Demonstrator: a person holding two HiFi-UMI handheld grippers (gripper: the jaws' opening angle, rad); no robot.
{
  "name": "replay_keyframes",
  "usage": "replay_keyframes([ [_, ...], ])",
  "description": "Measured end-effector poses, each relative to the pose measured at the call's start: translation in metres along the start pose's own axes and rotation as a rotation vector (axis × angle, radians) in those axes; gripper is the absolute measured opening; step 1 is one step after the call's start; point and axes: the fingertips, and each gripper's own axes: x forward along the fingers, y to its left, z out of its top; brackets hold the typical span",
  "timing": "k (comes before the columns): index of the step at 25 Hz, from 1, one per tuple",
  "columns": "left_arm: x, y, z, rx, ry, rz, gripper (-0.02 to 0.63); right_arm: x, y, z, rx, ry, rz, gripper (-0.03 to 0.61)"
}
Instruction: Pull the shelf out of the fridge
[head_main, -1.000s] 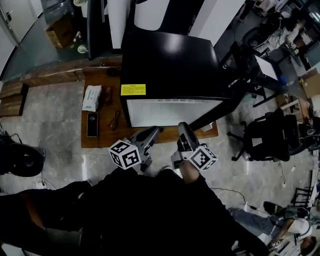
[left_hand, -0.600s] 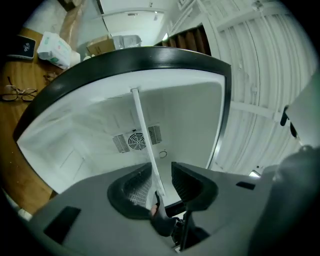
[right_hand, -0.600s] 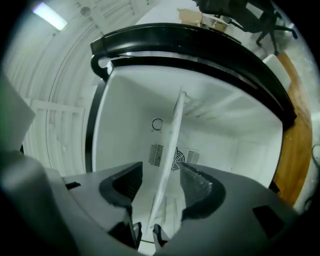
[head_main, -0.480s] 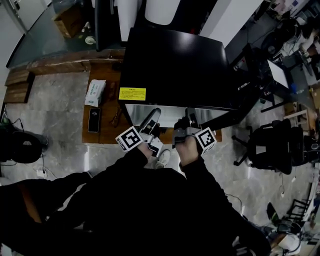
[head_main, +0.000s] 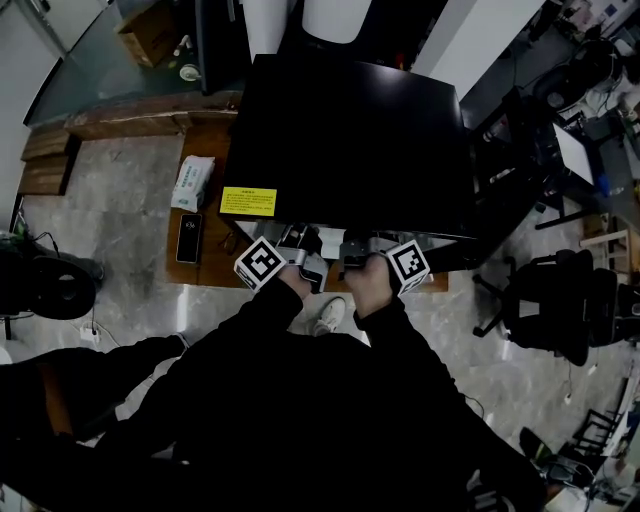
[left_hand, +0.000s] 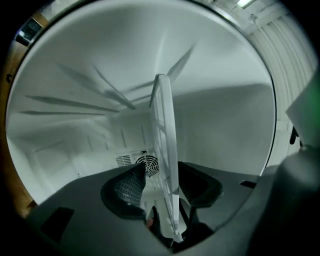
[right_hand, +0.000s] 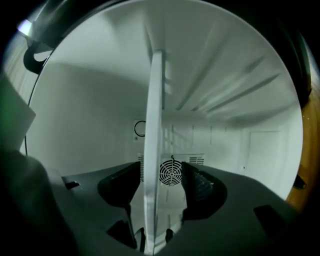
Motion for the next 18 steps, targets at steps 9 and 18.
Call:
replay_keyframes([
  [9,0.0,-0.004,-0.007,0.025,0.007,-0.024,0.19,0.014,-0.024,0.008,-0.081,-0.015,-0.051,0.04],
  [18,-0.047,-0.003,-0.024,0.043,0.077,0.018,0.189,0.02,0.004,-0.009,0.063,-0.001,0.026,0.025],
])
